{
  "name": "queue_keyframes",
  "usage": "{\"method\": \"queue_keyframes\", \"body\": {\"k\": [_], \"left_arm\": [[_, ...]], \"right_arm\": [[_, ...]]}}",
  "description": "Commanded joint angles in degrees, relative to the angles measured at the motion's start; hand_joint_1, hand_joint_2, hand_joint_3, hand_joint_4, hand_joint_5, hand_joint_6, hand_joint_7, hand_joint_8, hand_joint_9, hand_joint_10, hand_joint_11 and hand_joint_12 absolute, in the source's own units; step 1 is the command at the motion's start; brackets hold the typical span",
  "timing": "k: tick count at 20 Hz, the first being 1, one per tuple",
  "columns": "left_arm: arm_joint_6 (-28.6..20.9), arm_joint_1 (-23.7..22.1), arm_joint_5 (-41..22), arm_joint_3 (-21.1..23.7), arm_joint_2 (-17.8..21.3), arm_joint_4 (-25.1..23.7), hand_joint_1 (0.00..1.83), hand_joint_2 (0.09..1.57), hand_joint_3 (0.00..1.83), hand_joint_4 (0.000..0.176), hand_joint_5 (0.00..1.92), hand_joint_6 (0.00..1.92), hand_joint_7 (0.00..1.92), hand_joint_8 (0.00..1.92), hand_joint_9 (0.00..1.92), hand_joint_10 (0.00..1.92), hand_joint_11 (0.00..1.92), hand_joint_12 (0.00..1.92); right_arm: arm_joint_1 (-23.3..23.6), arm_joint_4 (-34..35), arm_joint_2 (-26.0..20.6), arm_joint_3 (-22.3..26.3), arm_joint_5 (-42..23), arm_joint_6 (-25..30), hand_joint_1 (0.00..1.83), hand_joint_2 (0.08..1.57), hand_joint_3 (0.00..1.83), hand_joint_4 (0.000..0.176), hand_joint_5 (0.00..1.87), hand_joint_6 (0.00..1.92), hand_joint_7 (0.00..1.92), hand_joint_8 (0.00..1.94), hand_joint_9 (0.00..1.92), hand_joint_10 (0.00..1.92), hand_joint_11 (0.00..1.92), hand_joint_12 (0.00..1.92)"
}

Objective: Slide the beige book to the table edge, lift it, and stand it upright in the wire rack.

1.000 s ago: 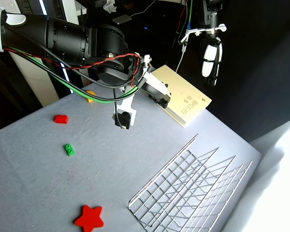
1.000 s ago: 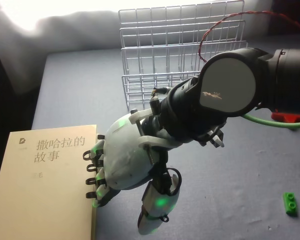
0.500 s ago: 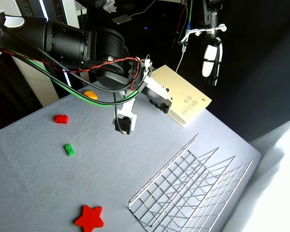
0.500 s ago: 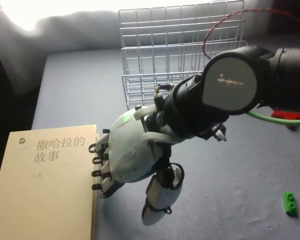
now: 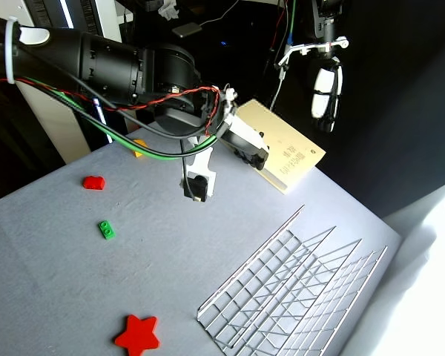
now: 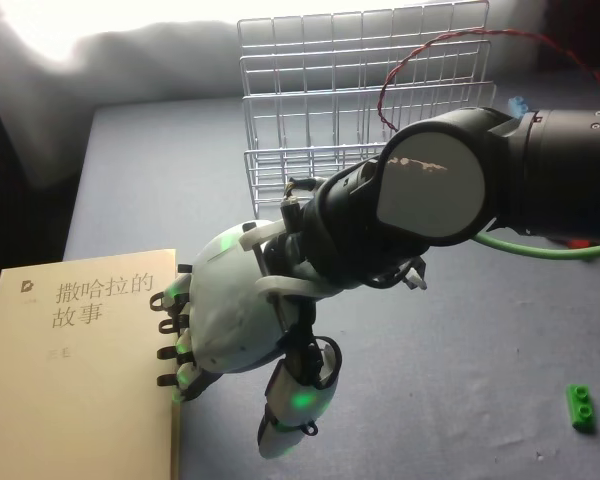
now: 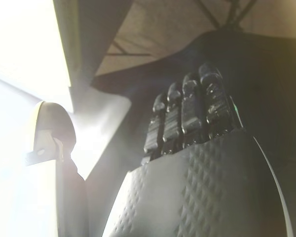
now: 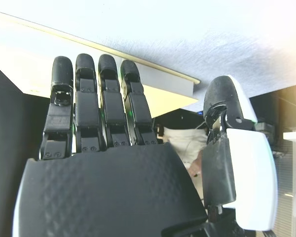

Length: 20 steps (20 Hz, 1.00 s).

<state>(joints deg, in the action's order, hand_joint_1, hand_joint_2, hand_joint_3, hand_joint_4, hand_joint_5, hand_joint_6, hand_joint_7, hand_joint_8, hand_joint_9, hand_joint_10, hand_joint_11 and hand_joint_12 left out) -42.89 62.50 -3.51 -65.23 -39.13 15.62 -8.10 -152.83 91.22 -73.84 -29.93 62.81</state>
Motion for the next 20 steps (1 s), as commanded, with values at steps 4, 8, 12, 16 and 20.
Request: {"method": "queue_keyframes", "body": {"k": [4,8,12,16,20], "left_arm": [[-0.1,0.1,-2.9,-0.7,0.1,0.3,0.75,1.06,0.0,0.0,0.13,0.0,0.14,0.0,0.14,0.0,0.0,0.35],[-0.1,0.3,-3.5,-0.7,0.0,0.3,0.71,1.08,0.0,0.0,0.08,0.0,0.1,0.0,0.1,0.0,0.0,0.24],[-0.7,0.5,-6.3,-1.3,-1.1,0.4,0.67,1.09,0.0,0.0,0.1,0.0,0.12,0.01,0.12,0.01,0.0,0.25],[-0.8,-0.3,-6.4,-1.5,-1.8,0.4,0.69,1.09,0.0,0.0,0.1,0.0,0.1,0.0,0.09,0.0,0.0,0.24],[-0.8,-0.5,-6.4,-0.9,-1.7,0.5,0.71,1.08,0.0,0.0,0.1,0.0,0.11,0.0,0.11,0.0,0.0,0.31]], "right_arm": [[0.2,1.2,0.1,0.0,3.3,0.0,0.22,1.13,0.0,0.0,0.28,0.0,0.28,0.0,0.28,0.0,0.0,0.76],[-0.2,1.2,0.5,0.0,4.5,0.2,0.23,1.13,0.0,0.0,0.29,0.0,0.3,0.0,0.3,0.01,0.0,0.8],[-0.2,1.2,0.9,0.0,4.4,0.4,0.22,1.13,0.0,0.0,0.29,0.0,0.31,0.0,0.31,0.01,0.0,0.83],[-0.3,1.2,0.9,0.0,4.3,0.6,0.23,1.13,0.0,0.0,0.29,0.01,0.3,0.0,0.3,0.0,0.0,0.79],[-0.5,1.2,-0.7,0.0,1.5,0.4,0.21,1.13,0.0,0.0,0.31,0.01,0.31,0.0,0.32,0.01,0.0,0.85]]}}
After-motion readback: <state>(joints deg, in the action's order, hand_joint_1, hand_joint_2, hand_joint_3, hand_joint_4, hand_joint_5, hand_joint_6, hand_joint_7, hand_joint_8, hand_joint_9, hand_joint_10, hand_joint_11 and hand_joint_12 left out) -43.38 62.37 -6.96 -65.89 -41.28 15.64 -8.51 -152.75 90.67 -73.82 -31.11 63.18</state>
